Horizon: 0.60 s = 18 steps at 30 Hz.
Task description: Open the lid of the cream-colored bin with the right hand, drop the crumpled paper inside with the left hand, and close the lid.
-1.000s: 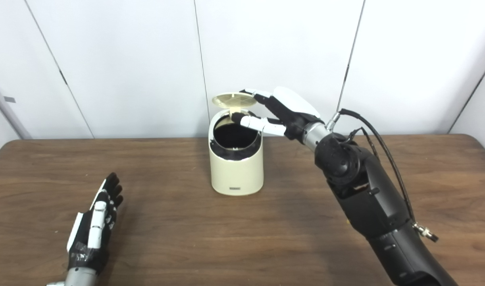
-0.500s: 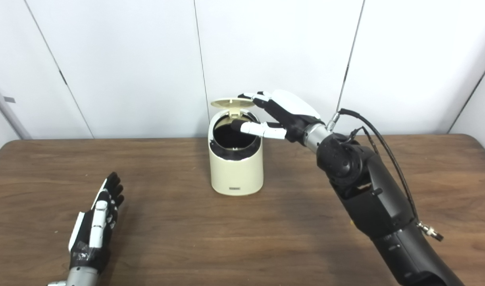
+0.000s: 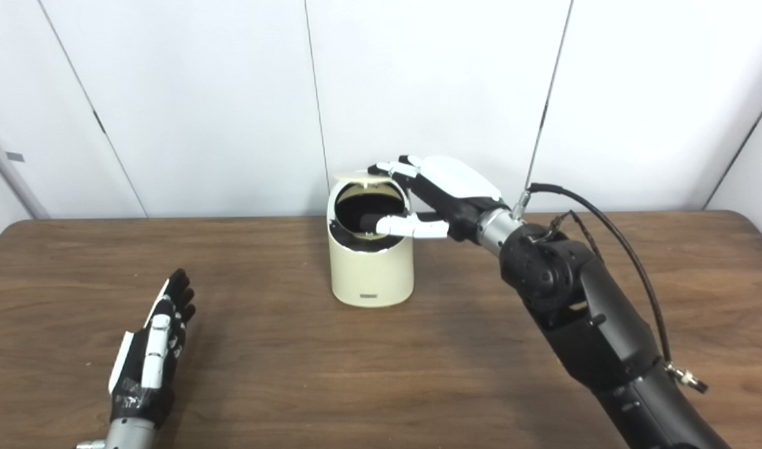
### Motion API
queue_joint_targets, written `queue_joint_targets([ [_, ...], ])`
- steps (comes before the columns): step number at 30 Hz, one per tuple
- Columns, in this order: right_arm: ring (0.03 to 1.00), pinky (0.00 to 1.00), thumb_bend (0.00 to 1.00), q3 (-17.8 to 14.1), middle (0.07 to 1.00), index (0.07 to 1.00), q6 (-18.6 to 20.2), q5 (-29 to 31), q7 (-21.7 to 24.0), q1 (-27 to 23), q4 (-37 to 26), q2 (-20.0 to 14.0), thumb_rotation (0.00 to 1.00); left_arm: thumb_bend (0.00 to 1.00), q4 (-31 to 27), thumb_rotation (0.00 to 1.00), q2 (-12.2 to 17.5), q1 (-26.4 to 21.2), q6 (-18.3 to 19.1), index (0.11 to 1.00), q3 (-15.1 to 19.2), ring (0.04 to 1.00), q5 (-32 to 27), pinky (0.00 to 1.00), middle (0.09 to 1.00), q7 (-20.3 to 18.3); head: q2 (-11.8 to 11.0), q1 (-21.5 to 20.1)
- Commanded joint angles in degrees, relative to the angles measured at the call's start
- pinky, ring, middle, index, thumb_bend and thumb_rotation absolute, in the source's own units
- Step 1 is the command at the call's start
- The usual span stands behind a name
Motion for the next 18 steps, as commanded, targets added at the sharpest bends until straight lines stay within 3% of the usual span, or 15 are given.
queue_joint_targets([
  [1, 1.000, 0.95, 0.61, -0.25, 0.941, 0.911, -1.24, -0.83, 0.44, -2.16, -2.56, -0.72, 1.00, 0.46, 3.41, 0.92, -1.60, 1.37, -1.11, 0.999, -0.97, 1.000, -0.47, 1.00, 1.000, -0.14, 0.16, 0.15],
  [18, 1.000, 0.96, 0.59, -0.41, 0.958, 0.887, -2.15, -2.40, 1.74, -0.46, -3.02, -0.89, 1.00, 0.48, 2.19, 0.93, -1.67, 1.84, -0.36, 0.999, -1.06, 1.000, 0.28, 1.00, 1.000, 0.36, 0.86, 0.50],
])
